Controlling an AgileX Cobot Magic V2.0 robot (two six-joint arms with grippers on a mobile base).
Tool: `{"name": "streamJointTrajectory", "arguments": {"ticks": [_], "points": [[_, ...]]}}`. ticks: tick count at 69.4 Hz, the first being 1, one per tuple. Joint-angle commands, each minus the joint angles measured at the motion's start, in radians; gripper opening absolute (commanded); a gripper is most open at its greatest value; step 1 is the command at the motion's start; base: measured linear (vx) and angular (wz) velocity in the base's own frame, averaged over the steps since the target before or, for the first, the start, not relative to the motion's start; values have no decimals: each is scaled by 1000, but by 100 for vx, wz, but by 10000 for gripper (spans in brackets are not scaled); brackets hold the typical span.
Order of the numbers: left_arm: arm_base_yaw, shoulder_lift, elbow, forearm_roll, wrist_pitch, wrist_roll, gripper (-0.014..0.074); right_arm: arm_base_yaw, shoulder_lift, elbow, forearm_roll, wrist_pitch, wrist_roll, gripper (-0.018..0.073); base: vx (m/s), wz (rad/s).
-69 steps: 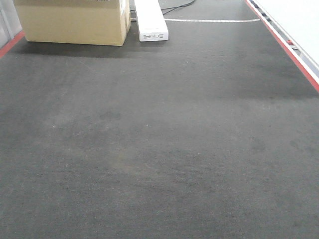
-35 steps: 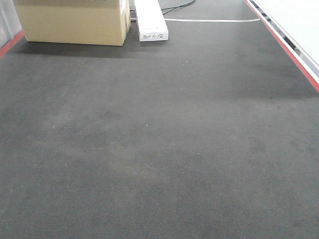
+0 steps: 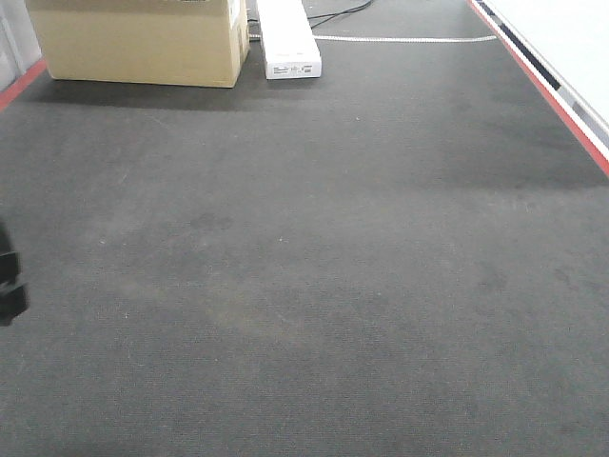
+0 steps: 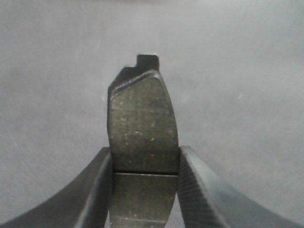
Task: Move and align brake pads A on conveyor
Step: 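Approach the black conveyor belt and stop with both pads held above, then lower the left gripper and release its brake pad onto the belt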
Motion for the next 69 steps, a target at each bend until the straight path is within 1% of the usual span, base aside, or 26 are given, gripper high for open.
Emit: {"name": "streamJointTrajectory", "arguments": {"ticks": [1, 10, 19, 26, 34, 51, 57, 61, 69], "points": [[-5, 111, -103, -3, -36, -12, 1, -4, 5, -32, -11, -96, -5, -4, 0, 0], [-5, 264, -202, -4, 16, -13, 4, -4, 5, -32, -11, -96, -5, -4, 0, 0], [-5, 421, -282, -4, 85, -43, 9, -4, 5, -32, -11, -96, -5, -4, 0, 0], [-5, 526, -329, -4, 90, -63, 17, -4, 5, -32, -11, -96, -5, -4, 0, 0], [-5, 637, -382, -12, 114, -65, 26, -4, 5, -32, -11, -96, -5, -4, 0, 0], [-5, 840, -519, -20, 266, -65, 55, -4, 5, -32, -11, -95, -5, -4, 0, 0], [-5, 889, -562, -20, 325, -65, 83, -4, 5, -32, -11, -95, -5, -4, 0, 0], [-5, 914, -579, -20, 345, -65, 114, -4, 5, -32, -11, -95, -5, -4, 0, 0], [-5, 948, -605, -22, 372, -65, 220, -4, 5, -32, -11, -95, -5, -4, 0, 0]]}}
